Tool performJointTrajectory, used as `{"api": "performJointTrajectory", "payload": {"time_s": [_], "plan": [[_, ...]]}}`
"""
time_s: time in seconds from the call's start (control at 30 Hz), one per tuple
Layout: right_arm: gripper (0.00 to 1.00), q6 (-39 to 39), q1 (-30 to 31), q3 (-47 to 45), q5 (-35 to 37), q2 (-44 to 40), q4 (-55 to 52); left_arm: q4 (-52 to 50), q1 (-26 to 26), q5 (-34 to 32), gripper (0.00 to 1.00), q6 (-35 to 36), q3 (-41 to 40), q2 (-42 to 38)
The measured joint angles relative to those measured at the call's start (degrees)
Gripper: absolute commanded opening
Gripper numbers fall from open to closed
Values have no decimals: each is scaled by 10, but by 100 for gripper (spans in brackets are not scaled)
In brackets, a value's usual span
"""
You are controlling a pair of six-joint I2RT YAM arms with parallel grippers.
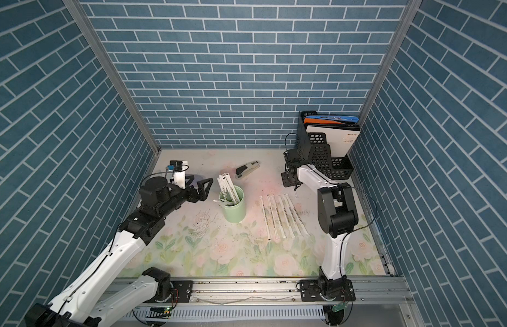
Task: Take the straws out of the storage container
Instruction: Place the straw at the center of the board.
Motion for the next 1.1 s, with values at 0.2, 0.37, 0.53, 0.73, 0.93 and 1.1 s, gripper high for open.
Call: {"api": "performJointTrajectory", "payload": {"time_s": [0.2,0.37,0.53,0.73,0.93,1.1], "plan": [[41,-2,-15,21,-25,36,23,0,0,0,100,0,0,5],[39,-3,-21,24,-39,53,35,-1,0,-1,100,0,0,10],[37,-3,-24,24,-49,64,39,-4,0,-2,100,0,0,10],[36,-3,-29,24,-52,65,44,-5,0,-2,100,0,0,10],[36,-3,-34,24,-56,66,47,-7,0,-2,99,0,0,10],[34,-2,-38,24,-64,74,53,-8,0,-2,100,0,0,10]]}}
